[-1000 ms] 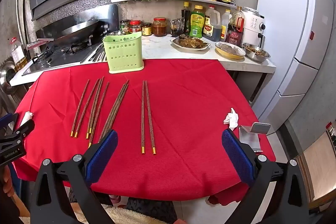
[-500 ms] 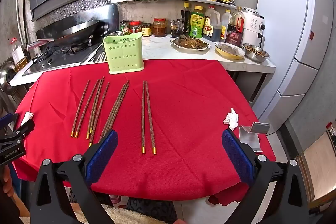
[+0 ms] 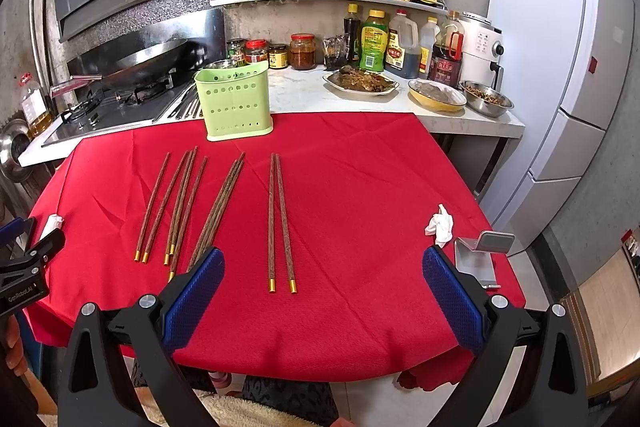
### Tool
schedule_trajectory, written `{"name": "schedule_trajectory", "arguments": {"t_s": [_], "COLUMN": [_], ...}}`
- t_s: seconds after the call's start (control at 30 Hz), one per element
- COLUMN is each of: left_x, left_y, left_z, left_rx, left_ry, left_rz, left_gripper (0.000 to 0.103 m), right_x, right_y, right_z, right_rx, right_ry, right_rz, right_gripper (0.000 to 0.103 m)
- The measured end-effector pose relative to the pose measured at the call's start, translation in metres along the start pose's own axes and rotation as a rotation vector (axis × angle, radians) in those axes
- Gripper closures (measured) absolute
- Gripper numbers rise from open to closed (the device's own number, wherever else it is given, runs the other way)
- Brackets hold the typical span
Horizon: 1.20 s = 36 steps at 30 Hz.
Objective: Organize utensils
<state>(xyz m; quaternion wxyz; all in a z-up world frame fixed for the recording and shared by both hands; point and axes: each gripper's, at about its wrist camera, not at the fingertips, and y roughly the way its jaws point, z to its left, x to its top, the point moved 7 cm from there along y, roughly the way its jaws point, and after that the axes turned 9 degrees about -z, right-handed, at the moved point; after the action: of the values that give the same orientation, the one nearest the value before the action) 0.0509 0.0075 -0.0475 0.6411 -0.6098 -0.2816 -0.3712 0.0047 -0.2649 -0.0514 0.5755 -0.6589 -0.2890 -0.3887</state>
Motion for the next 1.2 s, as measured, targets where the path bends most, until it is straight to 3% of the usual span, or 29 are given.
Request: {"name": "schedule_trajectory", "arguments": {"t_s": [1.2], "left_x": [0.0046], "left_y": [-0.0032], "left_z": [0.0008], "left_rx": [0.005], "left_ry": [0.002], "left_rz": [-0.008], "left_gripper": [0.006], "right_x": [0.0022], "right_y": [-0.0014], "right_z": [-0.0015], "right_rx": [0.001], "right_ry": [-0.002], "right_rz": [-0.008], "right_gripper": [0.006]}}
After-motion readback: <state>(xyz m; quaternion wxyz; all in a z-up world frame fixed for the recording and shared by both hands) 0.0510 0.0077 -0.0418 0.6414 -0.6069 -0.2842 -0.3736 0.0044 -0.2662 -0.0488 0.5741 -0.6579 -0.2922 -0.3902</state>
